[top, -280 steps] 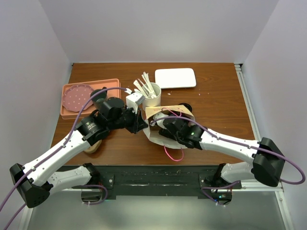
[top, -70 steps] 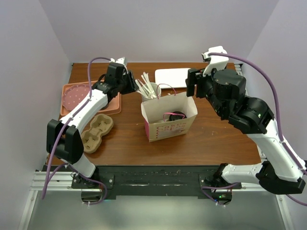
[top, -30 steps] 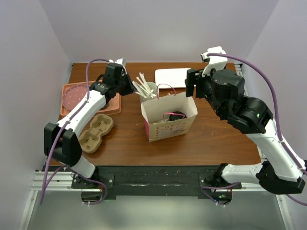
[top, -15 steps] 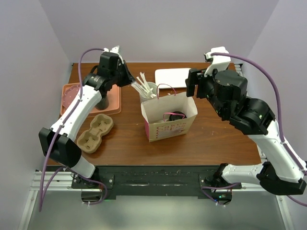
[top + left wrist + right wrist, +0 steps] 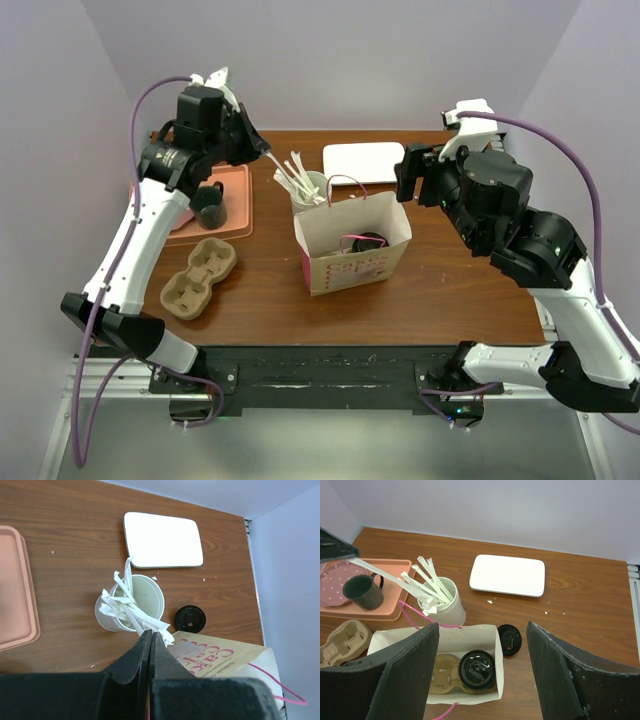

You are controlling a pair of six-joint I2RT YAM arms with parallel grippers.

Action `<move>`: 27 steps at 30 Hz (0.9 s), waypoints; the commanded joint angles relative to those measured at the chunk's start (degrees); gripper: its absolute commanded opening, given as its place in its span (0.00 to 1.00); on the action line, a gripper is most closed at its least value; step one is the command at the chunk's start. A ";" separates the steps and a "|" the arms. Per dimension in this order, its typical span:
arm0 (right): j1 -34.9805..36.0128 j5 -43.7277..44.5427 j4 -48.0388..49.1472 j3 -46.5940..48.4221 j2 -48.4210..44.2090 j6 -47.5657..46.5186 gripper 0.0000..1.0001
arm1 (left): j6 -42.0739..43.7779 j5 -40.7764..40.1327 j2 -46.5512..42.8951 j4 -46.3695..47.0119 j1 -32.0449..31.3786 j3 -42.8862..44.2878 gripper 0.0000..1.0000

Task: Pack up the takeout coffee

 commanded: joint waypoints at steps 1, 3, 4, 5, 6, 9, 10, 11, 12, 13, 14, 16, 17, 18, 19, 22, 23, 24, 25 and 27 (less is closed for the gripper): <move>-0.06 3.89 0.92 0.58 -1.85 1.78 0.74 | 3.33 -1.29 -3.37 -4.78 0.43 6.44 0.00; -0.14 4.60 0.40 0.23 -2.64 3.27 0.74 | 4.13 -1.46 -4.43 -4.77 0.43 8.10 0.00; -0.14 4.86 0.40 -0.04 -3.08 3.80 0.74 | 4.39 -1.55 -4.78 -4.86 0.43 8.73 0.00; -0.14 5.04 0.57 -0.39 -3.96 4.68 0.74 | 4.65 -1.55 -5.13 -4.86 0.43 9.25 0.00; -0.14 5.21 0.57 -0.83 -4.40 5.12 0.74 | 4.74 -1.47 -5.92 -4.69 0.43 10.13 0.00; -0.14 4.69 0.40 -0.92 -5.55 6.62 0.74 | 4.74 -0.94 -6.54 -5.30 0.43 13.98 0.00; -0.14 4.34 0.40 -0.83 -5.55 6.79 0.74 | 4.48 -0.68 -6.45 -6.00 0.43 15.66 0.00; -0.14 3.64 0.14 -0.83 -5.64 6.71 0.74 | 4.39 -0.15 -6.37 -6.96 0.43 17.33 0.00; -0.14 3.03 -0.04 -0.83 -5.64 6.36 0.75 | 4.30 0.81 -6.19 -7.06 0.43 20.48 0.00; -0.14 2.76 -0.04 -0.92 -5.72 5.66 0.75 | 3.96 2.04 -6.19 -6.97 0.43 21.73 0.00; -0.14 2.32 -0.13 -1.18 -5.81 5.22 0.75 | 3.60 5.09 -6.28 -6.28 0.43 22.78 0.00; -0.14 1.88 0.13 -1.36 -5.90 3.99 0.77 | 1.94 10.80 -7.15 -5.05 0.43 24.37 0.00; -0.14 1.35 -0.30 -0.49 -5.81 3.63 0.77 | 0.89 11.88 -7.76 -3.47 0.43 24.29 0.00; -0.06 0.83 -0.83 0.13 -5.38 3.46 0.77 | -0.25 12.85 -9.25 -2.94 0.43 23.51 0.00; -0.14 0.56 -1.36 0.40 -5.37 2.84 0.77 | -1.75 15.03 -9.87 -2.49 0.43 23.15 0.00; -0.14 0.91 -1.71 -0.48 -6.34 1.87 0.78 | -1.76 19.51 -12.42 -2.93 0.43 22.18 0.00; -0.14 1.00 -1.89 -0.65 -6.51 1.96 0.78 | -1.67 21.11 -14.08 -1.97 0.43 20.26 0.00; -0.14 0.56 -2.06 -0.74 -7.04 2.05 0.78 | -1.76 22.17 -14.80 -1.79 0.43 19.38 0.00; -0.14 0.38 -1.98 -0.74 -7.39 2.13 0.78 | -2.02 23.05 -15.50 -2.14 0.43 18.67 0.00; -0.14 0.03 -1.89 -1.36 -8.01 1.87 0.78 | -2.11 24.10 -17.78 -2.40 0.43 16.56 0.00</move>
